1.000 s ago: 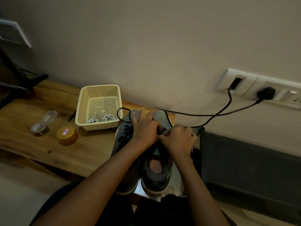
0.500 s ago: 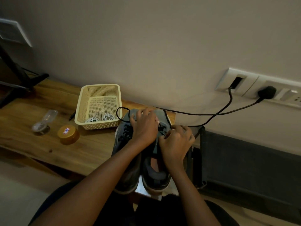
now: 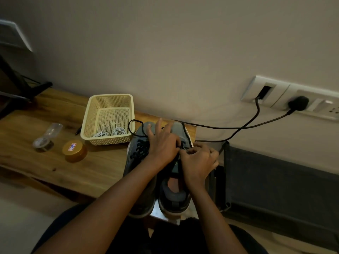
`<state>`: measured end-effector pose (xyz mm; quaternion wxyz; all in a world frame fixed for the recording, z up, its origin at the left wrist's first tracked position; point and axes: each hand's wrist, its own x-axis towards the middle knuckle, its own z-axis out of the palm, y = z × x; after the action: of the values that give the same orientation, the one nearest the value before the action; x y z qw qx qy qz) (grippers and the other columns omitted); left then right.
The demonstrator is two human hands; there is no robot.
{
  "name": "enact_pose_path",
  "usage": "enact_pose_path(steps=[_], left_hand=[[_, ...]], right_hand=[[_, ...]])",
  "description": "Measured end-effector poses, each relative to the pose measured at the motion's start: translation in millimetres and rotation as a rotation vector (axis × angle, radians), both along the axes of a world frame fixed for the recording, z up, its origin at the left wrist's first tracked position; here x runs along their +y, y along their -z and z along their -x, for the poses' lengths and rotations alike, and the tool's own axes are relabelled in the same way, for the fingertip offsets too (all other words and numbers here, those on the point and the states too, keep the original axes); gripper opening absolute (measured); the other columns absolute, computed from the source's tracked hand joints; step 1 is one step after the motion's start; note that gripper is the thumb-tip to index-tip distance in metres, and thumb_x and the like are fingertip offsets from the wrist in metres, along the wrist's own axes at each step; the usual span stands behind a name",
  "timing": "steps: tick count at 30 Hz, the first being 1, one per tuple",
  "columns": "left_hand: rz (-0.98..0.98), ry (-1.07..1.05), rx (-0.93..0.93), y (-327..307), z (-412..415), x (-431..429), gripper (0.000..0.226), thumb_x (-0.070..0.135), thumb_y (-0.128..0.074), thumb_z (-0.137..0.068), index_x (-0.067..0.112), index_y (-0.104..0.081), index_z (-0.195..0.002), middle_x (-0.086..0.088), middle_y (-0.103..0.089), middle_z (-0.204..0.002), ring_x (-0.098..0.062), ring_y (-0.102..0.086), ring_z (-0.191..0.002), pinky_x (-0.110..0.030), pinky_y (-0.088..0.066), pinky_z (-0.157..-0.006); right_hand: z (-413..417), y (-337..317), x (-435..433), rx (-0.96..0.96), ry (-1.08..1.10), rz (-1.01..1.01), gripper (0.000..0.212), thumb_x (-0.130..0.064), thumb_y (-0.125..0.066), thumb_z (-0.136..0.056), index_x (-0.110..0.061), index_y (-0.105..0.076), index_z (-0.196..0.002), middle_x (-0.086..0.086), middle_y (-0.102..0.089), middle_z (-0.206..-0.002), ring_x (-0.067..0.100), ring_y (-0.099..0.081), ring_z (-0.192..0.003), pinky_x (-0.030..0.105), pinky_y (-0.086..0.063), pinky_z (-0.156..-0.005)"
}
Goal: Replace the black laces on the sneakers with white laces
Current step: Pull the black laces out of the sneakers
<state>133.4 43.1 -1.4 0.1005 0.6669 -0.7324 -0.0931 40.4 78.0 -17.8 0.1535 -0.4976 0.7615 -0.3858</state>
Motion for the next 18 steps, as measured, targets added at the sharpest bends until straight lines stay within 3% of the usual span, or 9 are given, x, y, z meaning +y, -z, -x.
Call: enact_pose_path(steps=[4,13,15,18], left_hand=[[0.016,-0.017,0.054,1.1,3.3,-1.2,0.015,0.033,-0.057,-0.092,0.027,-0.068,-0.099,0.000,-0.022,-0.155,-0.028,-0.001,-0.144,-0.054,0.005,-0.112],[0.202,-0.284,0.441,2.3,10.8,2.1,0.012,0.021,-0.043,-0.098,0.016,-0.055,-0.099,0.001,-0.025,-0.150,-0.020,-0.020,-0.137,-0.044,-0.005,-0.111],[0.218,-0.273,0.437,0.4,10.1,2.2,0.012,0.020,-0.045,-0.097,0.017,-0.055,-0.104,0.000,-0.026,-0.151,-0.021,-0.019,-0.138,-0.044,-0.007,-0.110],[0.228,-0.101,0.272,-0.8,7.2,2.8,0.025,0.013,-0.052,-0.089,0.024,-0.056,-0.111,0.000,-0.024,-0.152,-0.023,-0.009,-0.142,-0.047,-0.007,-0.109]], right_hand=[[-1.1,-1.5,0.6,-0.028,0.012,0.006,0.012,-0.021,-0.074,-0.074,-0.012,-0.066,-0.075,0.001,-0.062,-0.114,0.022,-0.038,-0.116,0.038,-0.024,-0.097],[-1.9,-0.5,1.4,0.009,-0.005,-0.007,0.005,-0.014,-0.069,-0.077,-0.011,-0.066,-0.079,0.000,-0.059,-0.119,0.020,-0.036,-0.117,0.035,-0.022,-0.097],[-1.6,-0.3,1.5,0.006,-0.002,-0.005,0.006,-0.013,-0.069,-0.077,-0.010,-0.067,-0.082,0.001,-0.059,-0.118,0.020,-0.036,-0.117,0.035,-0.023,-0.098],[-1.2,0.3,1.5,-0.027,0.009,0.006,0.010,-0.014,-0.070,-0.076,-0.010,-0.067,-0.085,0.001,-0.060,-0.116,0.021,-0.036,-0.117,0.037,-0.024,-0.099]])
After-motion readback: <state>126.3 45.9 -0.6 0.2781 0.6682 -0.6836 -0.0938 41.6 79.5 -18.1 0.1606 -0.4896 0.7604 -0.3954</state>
